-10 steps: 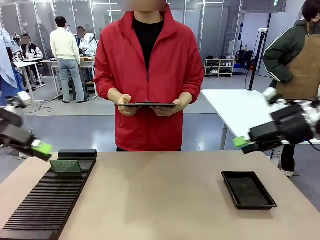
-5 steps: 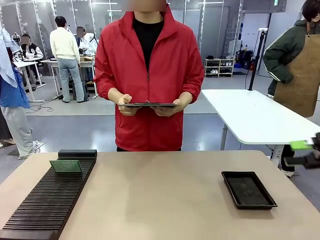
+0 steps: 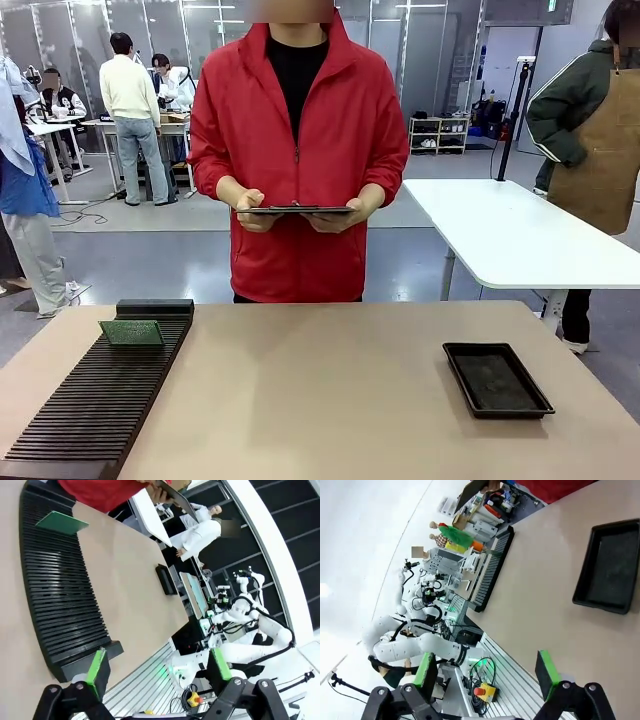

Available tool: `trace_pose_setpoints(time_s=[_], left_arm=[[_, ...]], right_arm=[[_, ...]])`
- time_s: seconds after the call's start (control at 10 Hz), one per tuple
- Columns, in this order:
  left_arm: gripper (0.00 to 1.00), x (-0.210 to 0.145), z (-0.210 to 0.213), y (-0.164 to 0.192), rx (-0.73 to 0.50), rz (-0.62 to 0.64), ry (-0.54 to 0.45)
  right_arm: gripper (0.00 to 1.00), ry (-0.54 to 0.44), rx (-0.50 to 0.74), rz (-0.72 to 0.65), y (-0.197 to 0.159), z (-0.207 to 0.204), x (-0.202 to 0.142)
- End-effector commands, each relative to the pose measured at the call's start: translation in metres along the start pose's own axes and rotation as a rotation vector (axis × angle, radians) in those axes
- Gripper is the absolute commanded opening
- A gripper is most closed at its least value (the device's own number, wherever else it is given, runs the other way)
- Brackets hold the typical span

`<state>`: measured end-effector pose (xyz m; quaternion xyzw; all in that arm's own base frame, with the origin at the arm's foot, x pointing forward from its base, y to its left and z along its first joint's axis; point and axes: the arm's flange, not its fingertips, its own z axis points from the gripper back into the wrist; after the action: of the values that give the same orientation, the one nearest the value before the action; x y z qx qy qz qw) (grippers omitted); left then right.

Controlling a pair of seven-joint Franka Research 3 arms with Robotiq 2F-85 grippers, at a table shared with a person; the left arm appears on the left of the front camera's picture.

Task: Inspect the PCB.
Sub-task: Pick up the Blank PCB and present it to the human.

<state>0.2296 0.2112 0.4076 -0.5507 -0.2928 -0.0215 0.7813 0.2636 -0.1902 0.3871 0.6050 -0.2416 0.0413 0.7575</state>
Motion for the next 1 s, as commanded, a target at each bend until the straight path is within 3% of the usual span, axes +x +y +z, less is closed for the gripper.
trace_pose_setpoints(time_s=[0.0,0.1,0.2,0.5,0.7,0.9], left_arm=[[1.0,-0.009,-0.013,-0.003,0.003,-0.023,-0.036],[1.0,0.0,0.0,0.0,0.0,0.0,0.0],[1.0,0.0,0.0,0.0,0.0,0.0,0.0],[1.0,0.0,0.0,0.001,0.006,0.005,-0.004],[1.0,0.026,-0.048,-0.06,0.294,-0.27,0.092],[1.0,0.06,-0.1,-0.098,0.54,-0.457,0.238]], right_arm=[[1.0,0.005,-0.026,0.024,0.016,-0.048,-0.049],[1.0,0.033,-0.033,0.05,0.02,-0.054,-0.046],[1.0,-0.001,-0.008,-0.002,-0.001,0.001,-0.001],[1.0,-0.001,-0.008,-0.002,-0.001,0.001,-0.001],[1.0,-0.001,-0.008,-0.002,-0.001,0.001,-0.001],[1.0,-0.001,-0.008,-0.002,-0.001,0.001,-0.001]])
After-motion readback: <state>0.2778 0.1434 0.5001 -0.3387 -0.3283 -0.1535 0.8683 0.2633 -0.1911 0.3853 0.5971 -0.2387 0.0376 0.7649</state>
